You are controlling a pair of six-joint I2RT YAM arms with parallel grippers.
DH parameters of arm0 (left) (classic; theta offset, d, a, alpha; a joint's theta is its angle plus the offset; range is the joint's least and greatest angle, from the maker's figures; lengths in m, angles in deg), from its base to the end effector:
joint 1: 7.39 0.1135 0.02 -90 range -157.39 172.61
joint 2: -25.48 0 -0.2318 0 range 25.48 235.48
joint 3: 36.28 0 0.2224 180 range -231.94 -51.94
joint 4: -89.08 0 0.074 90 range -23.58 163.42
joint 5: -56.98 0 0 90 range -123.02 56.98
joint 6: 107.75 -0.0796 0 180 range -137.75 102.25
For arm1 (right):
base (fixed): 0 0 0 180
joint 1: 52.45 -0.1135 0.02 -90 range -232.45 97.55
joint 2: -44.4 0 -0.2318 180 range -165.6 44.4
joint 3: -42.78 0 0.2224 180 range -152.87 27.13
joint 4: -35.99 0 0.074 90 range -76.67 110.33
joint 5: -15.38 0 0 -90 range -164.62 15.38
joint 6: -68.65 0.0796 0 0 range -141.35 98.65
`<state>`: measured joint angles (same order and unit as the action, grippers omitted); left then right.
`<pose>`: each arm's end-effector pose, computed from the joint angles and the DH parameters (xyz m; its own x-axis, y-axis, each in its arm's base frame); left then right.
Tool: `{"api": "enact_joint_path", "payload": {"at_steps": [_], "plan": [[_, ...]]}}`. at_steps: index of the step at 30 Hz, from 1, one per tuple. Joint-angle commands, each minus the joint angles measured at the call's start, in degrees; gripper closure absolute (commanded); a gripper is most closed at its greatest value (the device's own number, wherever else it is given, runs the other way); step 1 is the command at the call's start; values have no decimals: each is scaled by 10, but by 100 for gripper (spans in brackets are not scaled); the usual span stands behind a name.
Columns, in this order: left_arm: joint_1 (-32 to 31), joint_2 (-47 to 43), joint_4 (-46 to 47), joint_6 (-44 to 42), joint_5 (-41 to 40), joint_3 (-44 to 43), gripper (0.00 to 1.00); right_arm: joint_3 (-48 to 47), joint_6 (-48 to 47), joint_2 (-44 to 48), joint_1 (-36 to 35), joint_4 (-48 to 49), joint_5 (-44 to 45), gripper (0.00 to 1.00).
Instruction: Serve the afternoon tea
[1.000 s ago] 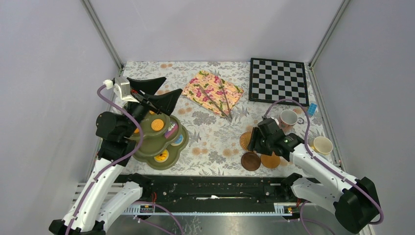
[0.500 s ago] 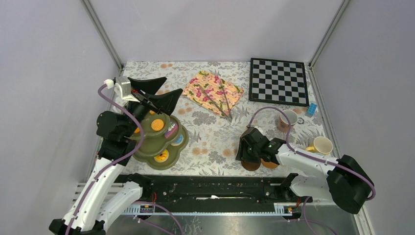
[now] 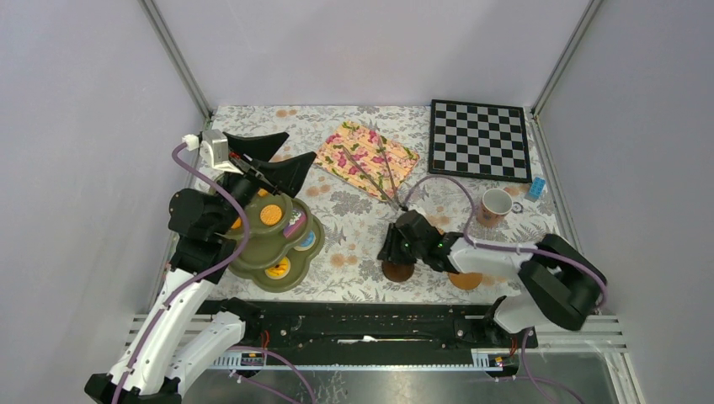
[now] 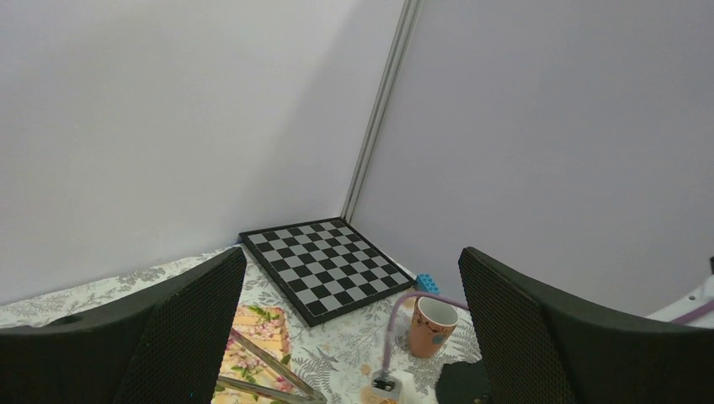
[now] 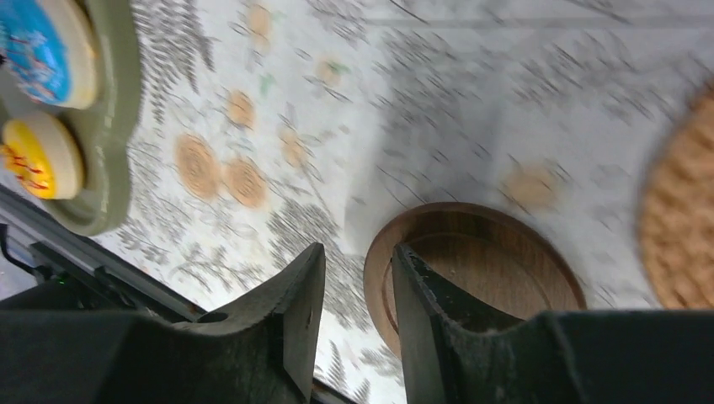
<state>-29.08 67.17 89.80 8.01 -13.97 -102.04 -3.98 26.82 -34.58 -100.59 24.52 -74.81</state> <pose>0.1627 -0.0927 0.4210 0.0794 -0.4737 -0.8771 0.7319 0.6250 -0.2713 0.1833 0.2049 0.1163 -0.8636 0.1528 -0.4805 -0.1543 0.8272 0.5403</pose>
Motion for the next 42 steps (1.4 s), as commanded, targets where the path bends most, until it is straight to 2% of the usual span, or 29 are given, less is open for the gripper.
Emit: {"api": "enact_joint_path", "payload": {"at_steps": [1,6,10,19,29,34,42], "plan": [[-1,3,20,-4,2,-1,1,-61,-26,-98,-10,82,-20,58],[-1,5,13,-11,-3,-3,1,-139,-38,-192,-19,110,-53,60],[-1,7,8,-13,-2,-6,1,-187,-50,-247,-25,127,-45,60],[-1,3,9,-15,-8,-4,1,-295,-110,-333,-24,98,62,59],[-1,1,10,-15,-7,-3,1,-378,-136,-376,-7,33,148,55],[-1,0,11,-15,-5,-4,1,-388,-126,-373,6,11,172,53],[-1,5,13,-10,-2,-3,1,-399,-166,-348,13,7,117,51]]}}
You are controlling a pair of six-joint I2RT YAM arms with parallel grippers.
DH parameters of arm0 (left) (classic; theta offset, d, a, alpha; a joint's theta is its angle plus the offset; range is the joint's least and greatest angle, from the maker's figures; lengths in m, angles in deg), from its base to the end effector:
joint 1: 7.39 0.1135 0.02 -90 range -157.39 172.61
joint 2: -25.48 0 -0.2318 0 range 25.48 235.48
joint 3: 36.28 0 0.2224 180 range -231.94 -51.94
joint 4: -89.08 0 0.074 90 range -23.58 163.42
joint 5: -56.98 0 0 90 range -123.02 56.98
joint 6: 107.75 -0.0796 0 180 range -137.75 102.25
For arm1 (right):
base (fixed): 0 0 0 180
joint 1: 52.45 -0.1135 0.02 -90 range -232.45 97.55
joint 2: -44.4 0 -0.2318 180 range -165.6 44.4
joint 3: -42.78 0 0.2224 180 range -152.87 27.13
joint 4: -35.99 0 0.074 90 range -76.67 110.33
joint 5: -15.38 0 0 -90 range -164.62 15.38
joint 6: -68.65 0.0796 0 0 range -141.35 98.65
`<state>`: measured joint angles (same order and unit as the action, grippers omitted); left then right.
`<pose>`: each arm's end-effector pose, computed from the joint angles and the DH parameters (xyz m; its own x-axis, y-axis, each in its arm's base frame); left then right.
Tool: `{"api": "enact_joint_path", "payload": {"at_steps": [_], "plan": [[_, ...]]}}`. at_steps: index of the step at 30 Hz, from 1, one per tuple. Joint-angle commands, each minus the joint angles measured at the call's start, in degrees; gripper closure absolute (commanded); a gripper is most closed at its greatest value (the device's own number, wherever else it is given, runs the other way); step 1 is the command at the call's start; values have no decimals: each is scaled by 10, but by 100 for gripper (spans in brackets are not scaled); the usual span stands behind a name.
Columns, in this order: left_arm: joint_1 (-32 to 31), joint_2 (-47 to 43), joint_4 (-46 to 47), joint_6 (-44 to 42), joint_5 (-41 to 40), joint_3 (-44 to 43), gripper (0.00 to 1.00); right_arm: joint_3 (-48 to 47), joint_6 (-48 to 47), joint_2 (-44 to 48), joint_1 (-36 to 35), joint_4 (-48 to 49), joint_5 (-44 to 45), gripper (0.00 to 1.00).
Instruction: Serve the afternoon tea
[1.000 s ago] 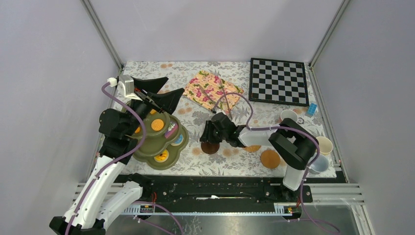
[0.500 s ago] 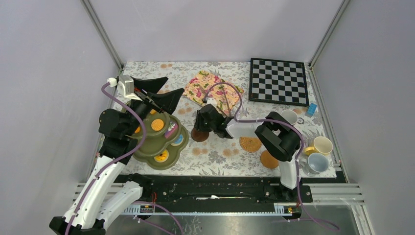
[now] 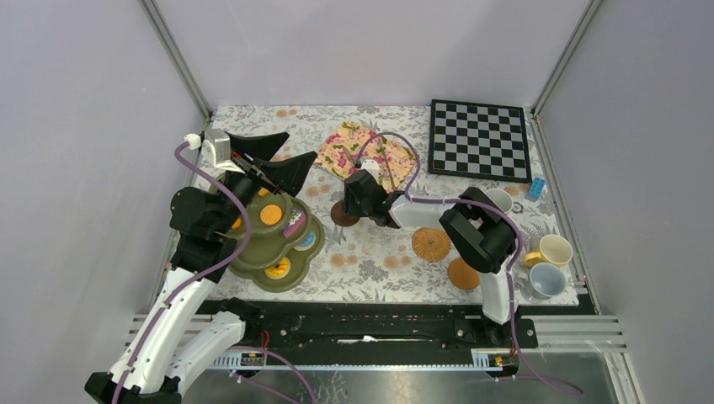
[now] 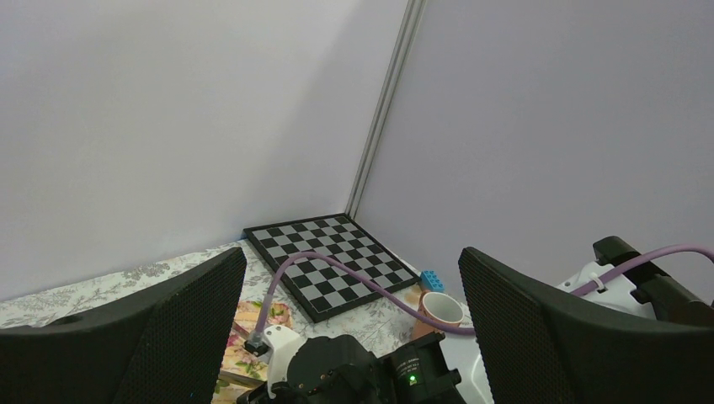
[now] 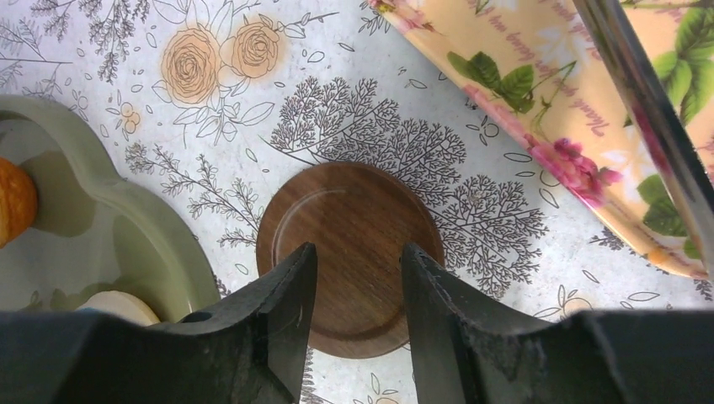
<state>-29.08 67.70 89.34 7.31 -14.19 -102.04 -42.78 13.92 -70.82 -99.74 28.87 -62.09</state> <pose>0.1660 -0.0937 0.4184 0.0753 -0.4614 -0.8840 0.7243 0.6346 -0.2696 0.3068 0.3068 0.1223 -0.6777 0.0969 -0.7289 -0.2549 0.8989 0.3564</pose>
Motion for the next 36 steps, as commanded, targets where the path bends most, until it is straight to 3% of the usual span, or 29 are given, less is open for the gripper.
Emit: {"api": "enact_joint_path", "payload": {"at_steps": [1,5,9,15,20,27,31,36], "plan": [[-2,-1,19,-2,2,-3,1,-8,-43,28,4,-37,-15,50],[-2,4,18,-2,3,-3,1,1,-92,122,4,-50,-29,44],[-2,3,18,-2,3,-3,1,25,-155,236,4,-81,1,30],[-3,2,18,0,6,-5,1,142,-270,421,19,-139,165,17],[-10,2,19,4,15,-7,1,188,-327,526,106,-242,258,16],[-14,5,16,3,13,-10,1,129,-295,507,227,-401,289,8],[-16,2,16,2,12,-9,1,120,-256,485,308,-411,195,8],[-20,2,17,1,12,-8,1,117,-234,440,335,-381,147,16]]}}
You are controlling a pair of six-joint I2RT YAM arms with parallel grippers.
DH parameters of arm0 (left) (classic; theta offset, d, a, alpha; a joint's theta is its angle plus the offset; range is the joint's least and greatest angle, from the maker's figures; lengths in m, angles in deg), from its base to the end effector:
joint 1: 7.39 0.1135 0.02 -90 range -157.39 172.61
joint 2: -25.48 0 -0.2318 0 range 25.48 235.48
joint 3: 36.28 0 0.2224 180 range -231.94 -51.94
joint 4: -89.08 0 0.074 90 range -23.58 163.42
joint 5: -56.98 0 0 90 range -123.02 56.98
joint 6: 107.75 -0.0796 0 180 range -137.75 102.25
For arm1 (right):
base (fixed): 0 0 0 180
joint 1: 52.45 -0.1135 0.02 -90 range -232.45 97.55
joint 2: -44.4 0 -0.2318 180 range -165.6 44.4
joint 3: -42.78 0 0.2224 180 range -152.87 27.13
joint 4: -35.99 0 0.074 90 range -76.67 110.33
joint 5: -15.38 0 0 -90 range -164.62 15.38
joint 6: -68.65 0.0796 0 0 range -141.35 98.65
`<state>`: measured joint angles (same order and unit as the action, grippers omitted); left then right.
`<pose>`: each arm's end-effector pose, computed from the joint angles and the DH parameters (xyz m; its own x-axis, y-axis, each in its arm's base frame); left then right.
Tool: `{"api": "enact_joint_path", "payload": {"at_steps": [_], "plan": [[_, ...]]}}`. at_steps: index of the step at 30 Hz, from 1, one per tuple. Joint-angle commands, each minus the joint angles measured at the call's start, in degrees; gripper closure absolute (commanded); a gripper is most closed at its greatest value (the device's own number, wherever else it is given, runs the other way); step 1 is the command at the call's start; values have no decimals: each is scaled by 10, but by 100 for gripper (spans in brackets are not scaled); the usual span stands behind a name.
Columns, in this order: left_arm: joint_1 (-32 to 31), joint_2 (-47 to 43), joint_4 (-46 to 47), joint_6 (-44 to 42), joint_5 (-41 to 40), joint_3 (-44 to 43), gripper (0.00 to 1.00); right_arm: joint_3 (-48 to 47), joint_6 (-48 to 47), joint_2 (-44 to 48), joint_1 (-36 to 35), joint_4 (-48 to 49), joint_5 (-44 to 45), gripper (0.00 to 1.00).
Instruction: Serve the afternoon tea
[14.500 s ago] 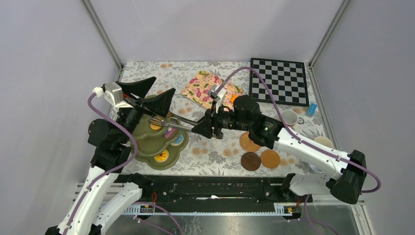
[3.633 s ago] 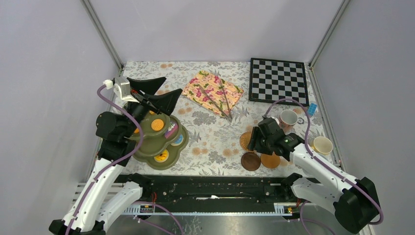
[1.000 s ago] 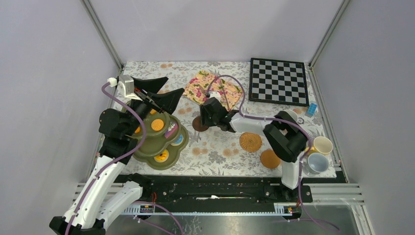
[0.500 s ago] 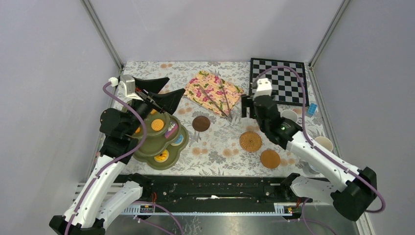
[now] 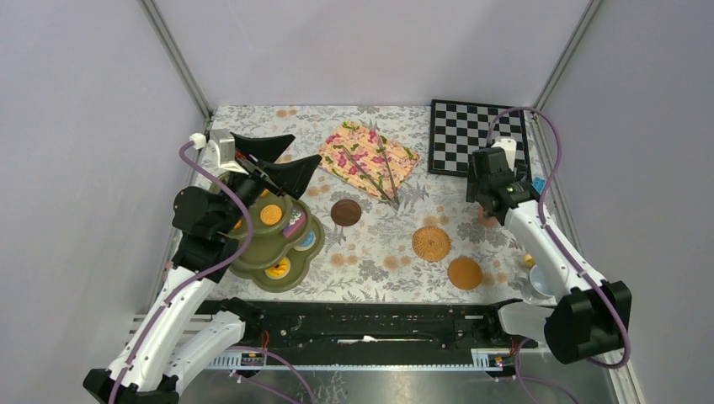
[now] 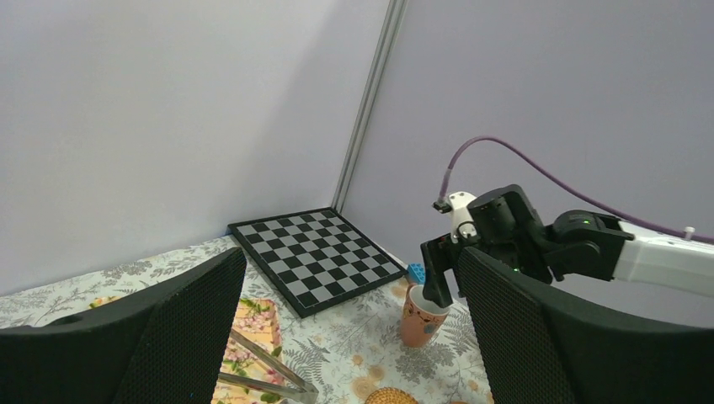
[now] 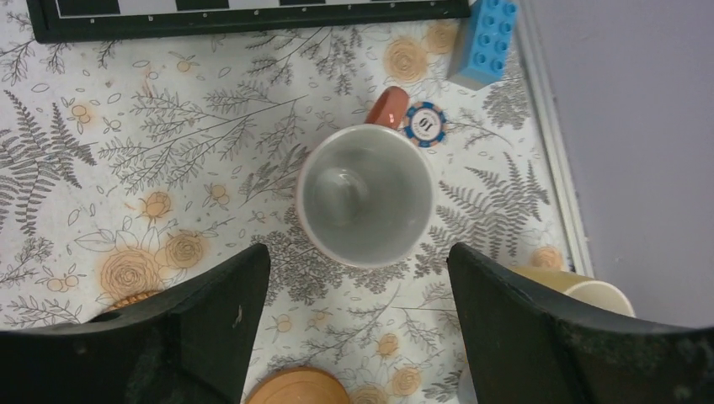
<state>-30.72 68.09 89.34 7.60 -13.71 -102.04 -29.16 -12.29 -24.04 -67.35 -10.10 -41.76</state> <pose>0.1647 -0.0997 0.4171 0.0504 -0.4618 -0.8856 0.7458 0.6072 -0.2742 0.2629 0.0252 0.2473 -0.6191 -0.0278 -0.7849 0.2709 0.9305 -0.2467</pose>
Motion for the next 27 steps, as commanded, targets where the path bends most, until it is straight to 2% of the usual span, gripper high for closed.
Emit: {"api": "enact_joint_path", "payload": {"at_steps": [1,5,12,20,27], "plan": [[-4,-1,17,-4,5,-7,1,-21,30,-38,17,16,-66,19],[-4,3,12,-7,1,-8,1,-29,46,-77,33,31,-91,41],[-5,0,14,-6,5,-8,1,-3,63,-116,41,63,-89,45],[-5,5,11,-9,0,-9,1,10,72,-158,40,77,-77,64],[-5,10,9,-10,-1,-10,1,13,60,-159,41,84,-56,87]]}}
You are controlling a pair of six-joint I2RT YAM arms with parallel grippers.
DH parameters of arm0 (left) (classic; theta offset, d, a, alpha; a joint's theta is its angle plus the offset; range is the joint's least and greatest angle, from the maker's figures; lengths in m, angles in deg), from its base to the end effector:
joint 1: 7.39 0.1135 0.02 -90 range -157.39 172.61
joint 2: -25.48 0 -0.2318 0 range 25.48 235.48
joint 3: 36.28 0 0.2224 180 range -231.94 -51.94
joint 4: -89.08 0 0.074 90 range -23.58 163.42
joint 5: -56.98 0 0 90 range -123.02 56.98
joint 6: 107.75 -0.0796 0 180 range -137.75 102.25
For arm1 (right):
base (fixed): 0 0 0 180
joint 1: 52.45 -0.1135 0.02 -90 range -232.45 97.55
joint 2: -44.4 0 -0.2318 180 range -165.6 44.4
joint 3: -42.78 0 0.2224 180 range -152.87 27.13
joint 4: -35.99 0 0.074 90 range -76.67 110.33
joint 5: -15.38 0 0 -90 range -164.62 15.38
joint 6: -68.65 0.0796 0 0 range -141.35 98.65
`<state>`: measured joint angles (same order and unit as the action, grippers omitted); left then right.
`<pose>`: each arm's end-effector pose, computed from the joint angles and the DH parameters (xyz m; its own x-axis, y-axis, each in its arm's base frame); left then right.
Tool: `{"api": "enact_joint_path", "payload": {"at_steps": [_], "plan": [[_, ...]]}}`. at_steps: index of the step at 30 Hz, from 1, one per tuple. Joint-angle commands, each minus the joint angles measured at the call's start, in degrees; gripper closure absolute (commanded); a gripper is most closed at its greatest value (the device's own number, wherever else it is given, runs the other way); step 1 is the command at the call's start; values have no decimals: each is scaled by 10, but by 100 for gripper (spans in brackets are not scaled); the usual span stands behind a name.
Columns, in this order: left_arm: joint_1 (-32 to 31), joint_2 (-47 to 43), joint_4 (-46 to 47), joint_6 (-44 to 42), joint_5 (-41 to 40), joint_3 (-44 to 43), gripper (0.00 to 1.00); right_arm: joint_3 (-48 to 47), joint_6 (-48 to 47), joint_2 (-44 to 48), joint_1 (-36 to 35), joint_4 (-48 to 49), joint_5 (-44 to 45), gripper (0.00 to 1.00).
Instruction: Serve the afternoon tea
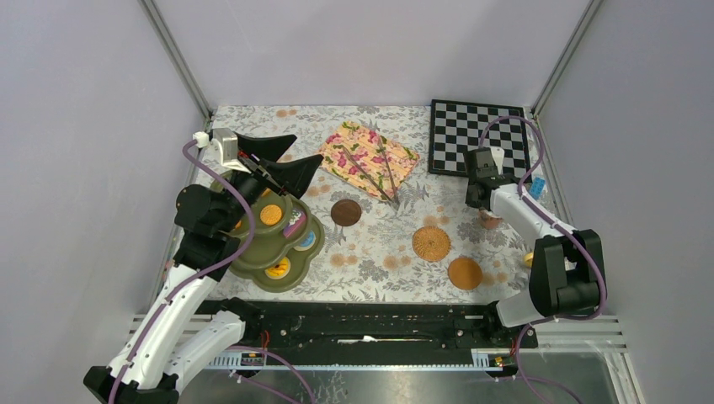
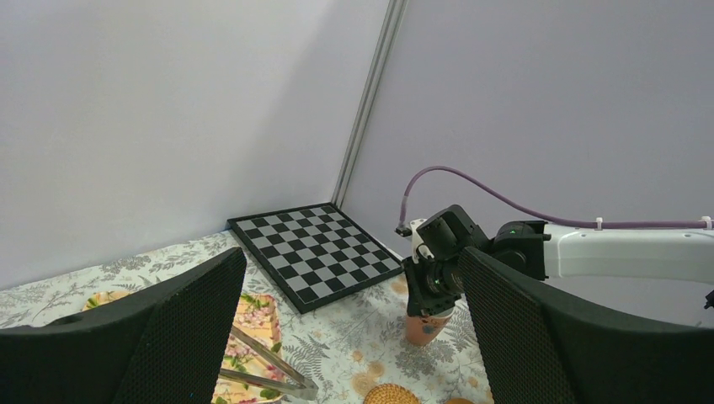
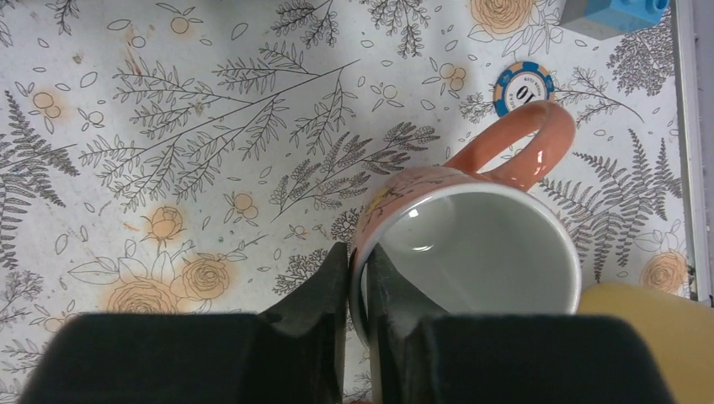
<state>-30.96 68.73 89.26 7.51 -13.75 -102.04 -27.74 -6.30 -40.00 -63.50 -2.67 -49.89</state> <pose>0.1675 -0.1017 0.4150 0.0396 -0.4568 -0.8887 0.7446 0.6066 -0.2786 0.3030 0.0253 0.1747 -0.7327 0.0972 -0.6736 0.2753 0.9475 -0.1628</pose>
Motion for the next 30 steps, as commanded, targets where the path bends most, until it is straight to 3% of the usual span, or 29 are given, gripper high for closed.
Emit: {"api": "enact_joint_path", "payload": {"at_steps": [1,3,8,15,21,30], "plan": [[-2,4,10,-9,0,-10,1,-3,-1,3,2,9,33,92],[-2,2,11,-9,1,-10,1,-2,-3,15,2,11,49,100],[-2,1,12,-7,2,-10,1,0,-20,86,1,31,56,100],[-2,0,16,0,8,-9,1,-29,-60,161,-66,65,-74,100],[-1,-2,15,-2,6,-9,1,-91,-40,118,-170,70,-190,100],[-1,-20,8,-11,-3,-11,1,-218,-36,-43,-332,77,-190,100]]}}
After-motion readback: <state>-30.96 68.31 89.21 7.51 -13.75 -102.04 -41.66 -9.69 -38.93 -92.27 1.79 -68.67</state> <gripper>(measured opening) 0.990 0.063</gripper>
